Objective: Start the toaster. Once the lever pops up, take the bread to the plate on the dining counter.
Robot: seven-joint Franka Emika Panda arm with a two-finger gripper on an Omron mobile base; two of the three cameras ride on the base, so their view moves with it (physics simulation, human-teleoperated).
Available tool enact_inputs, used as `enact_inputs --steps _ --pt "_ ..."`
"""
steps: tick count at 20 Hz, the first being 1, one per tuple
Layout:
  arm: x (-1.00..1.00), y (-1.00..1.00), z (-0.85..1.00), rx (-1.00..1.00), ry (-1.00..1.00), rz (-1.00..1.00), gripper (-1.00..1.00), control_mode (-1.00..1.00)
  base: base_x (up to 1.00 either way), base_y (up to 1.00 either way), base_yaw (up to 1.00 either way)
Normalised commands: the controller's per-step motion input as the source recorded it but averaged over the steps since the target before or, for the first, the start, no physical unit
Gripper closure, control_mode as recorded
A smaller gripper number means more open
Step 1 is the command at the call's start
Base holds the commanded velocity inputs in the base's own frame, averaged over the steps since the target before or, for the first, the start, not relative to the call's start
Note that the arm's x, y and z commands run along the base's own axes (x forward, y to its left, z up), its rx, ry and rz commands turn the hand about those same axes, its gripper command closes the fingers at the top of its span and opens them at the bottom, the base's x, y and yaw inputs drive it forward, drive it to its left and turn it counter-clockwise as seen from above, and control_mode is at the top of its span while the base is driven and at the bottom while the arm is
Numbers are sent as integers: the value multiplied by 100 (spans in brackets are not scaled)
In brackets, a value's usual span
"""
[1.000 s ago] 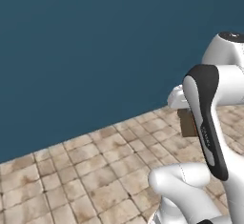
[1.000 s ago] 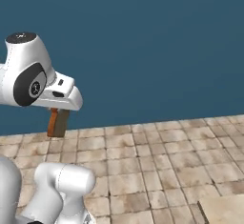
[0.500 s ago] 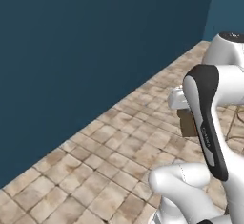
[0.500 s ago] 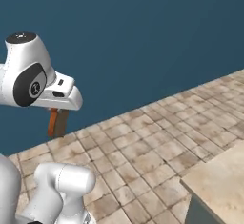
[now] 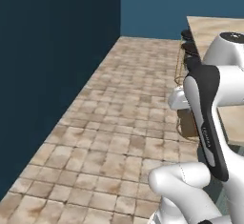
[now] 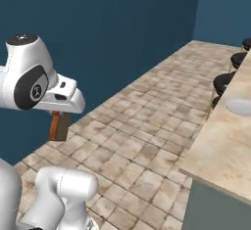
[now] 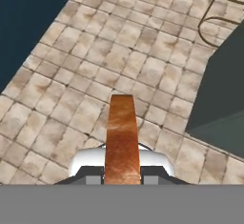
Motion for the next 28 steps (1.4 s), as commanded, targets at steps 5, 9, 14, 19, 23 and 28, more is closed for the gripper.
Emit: enact_inputs --steps 5,9,14,19,23,28 --pt "0 0 0 0 0 0 100 100 58 61 -65" --pt "0 0 0 0 0 0 100 100 59 58 -63" --pt "0 0 0 0 0 0 100 100 66 56 -61" --pt "0 0 0 0 0 0 100 100 76 43 -58" --pt "0 0 0 0 0 0 100 100 72 35 -54" --pt "0 0 0 0 0 0 100 100 60 36 -50"
